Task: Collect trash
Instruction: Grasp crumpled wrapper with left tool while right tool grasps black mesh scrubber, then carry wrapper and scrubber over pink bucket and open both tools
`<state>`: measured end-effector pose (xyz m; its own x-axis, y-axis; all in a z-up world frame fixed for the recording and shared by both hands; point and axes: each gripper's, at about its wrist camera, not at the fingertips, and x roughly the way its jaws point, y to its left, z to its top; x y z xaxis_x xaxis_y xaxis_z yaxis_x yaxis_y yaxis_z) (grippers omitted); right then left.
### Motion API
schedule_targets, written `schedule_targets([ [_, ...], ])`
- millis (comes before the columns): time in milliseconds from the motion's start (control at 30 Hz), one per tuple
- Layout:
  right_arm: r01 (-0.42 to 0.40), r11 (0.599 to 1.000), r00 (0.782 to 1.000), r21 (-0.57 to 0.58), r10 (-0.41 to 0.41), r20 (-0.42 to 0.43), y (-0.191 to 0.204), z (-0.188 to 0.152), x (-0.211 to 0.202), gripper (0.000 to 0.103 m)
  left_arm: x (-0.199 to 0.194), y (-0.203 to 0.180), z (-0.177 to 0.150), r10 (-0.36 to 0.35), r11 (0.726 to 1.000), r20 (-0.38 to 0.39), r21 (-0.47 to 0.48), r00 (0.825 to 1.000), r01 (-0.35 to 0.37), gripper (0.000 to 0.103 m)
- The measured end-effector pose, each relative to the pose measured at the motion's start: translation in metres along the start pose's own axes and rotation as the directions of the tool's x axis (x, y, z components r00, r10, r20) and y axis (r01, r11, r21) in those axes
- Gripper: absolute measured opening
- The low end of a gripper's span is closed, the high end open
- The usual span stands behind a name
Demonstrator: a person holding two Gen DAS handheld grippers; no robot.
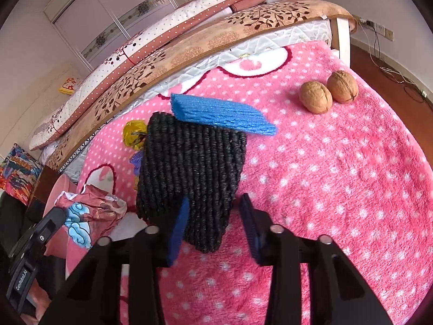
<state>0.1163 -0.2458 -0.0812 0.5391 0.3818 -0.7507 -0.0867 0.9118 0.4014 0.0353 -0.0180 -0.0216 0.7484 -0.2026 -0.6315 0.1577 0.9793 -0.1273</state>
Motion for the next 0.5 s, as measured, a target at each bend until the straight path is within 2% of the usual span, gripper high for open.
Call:
schedule_targets([
  [33, 0.003, 1.000, 1.000, -0.006, -0.003, 0.001, 0.001, -0.001, -0.002, 0.023, -0.002, 0.000, -0.001, -0.002, 1.000, 0.003, -0.001, 1.000, 0.002, 0.009],
  [100, 0.009, 1.000, 1.000, -0.019, -0.009, 0.005, 0.003, -0.004, -0.006, 0.021, -0.005, 0.001, -0.001, -0.005, 1.000, 0.009, -0.004, 1.000, 0.005, 0.009],
  [167, 0.009, 0.999, 1.000, -0.031, -0.009, 0.007, 0.004, -0.008, -0.012, 0.014, -0.008, 0.001, -0.002, -0.008, 1.000, 0.016, -0.007, 1.000, 0.008, 0.009],
  [500, -0.024, 0.988, 0.998, -0.152, 0.031, 0.046, 0.030, -0.031, -0.051, 0.011, -0.033, 0.013, -0.001, 0.004, 0.999, 0.077, -0.042, 0.997, -0.001, 0.009],
])
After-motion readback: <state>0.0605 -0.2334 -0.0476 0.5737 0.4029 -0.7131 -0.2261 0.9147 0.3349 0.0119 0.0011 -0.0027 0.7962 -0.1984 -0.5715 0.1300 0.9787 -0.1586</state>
